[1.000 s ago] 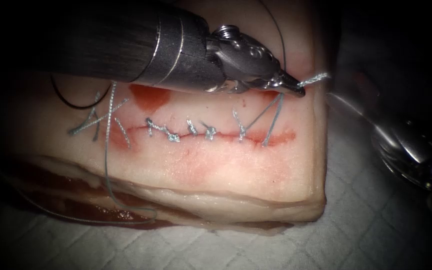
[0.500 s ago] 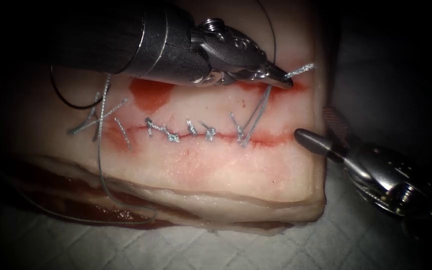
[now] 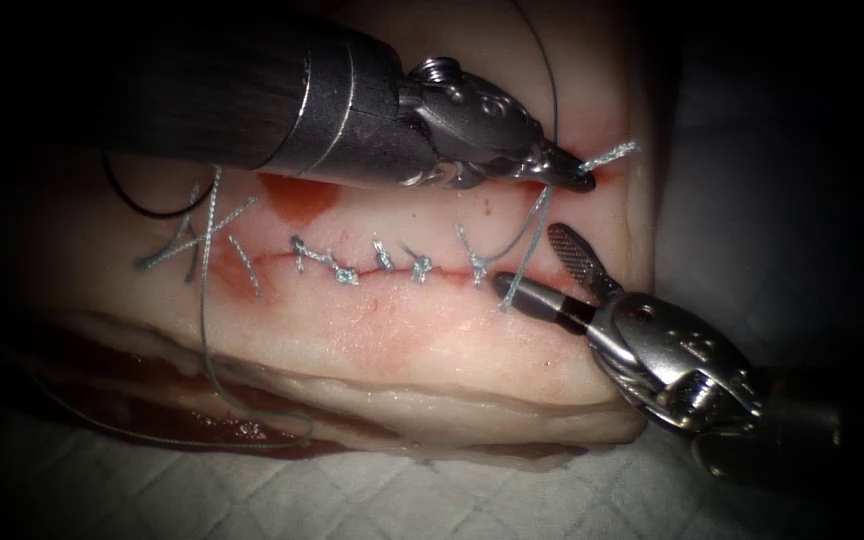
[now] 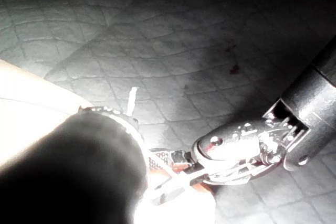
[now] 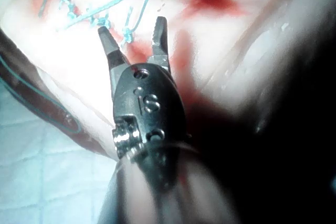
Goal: Wound Closure
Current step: Cut the thread using the right gripper
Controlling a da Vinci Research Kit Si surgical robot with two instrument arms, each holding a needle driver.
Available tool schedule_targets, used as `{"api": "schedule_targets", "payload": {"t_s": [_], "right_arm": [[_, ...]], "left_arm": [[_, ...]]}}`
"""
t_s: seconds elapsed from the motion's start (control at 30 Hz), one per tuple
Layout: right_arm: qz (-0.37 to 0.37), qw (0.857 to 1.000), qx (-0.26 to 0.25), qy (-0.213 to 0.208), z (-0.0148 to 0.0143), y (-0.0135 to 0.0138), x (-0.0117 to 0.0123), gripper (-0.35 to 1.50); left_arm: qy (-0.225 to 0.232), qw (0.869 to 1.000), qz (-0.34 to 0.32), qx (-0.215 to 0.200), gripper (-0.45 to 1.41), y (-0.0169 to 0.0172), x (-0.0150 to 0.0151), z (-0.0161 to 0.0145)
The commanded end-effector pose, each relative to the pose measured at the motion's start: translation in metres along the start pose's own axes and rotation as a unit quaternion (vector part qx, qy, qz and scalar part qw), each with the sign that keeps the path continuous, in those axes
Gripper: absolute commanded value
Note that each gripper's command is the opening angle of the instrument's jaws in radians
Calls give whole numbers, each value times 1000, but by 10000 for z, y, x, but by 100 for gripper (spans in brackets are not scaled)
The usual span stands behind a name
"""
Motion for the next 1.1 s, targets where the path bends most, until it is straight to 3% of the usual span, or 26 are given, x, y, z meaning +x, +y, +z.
{"api": "schedule_targets", "payload": {"t_s": [0.03,0.53,1.1], "right_arm": [[2,1000,1,-8,17,6,1,81],[27,999,19,-39,62,14,-4,89],[34,998,22,-51,88,9,15,91]], "left_arm": [[-1,1000,1,-1,-45,4,-3,6],[-1,1000,0,2,-45,2,-6,3],[-3,1000,-4,3,-45,1,-7,1]]}}
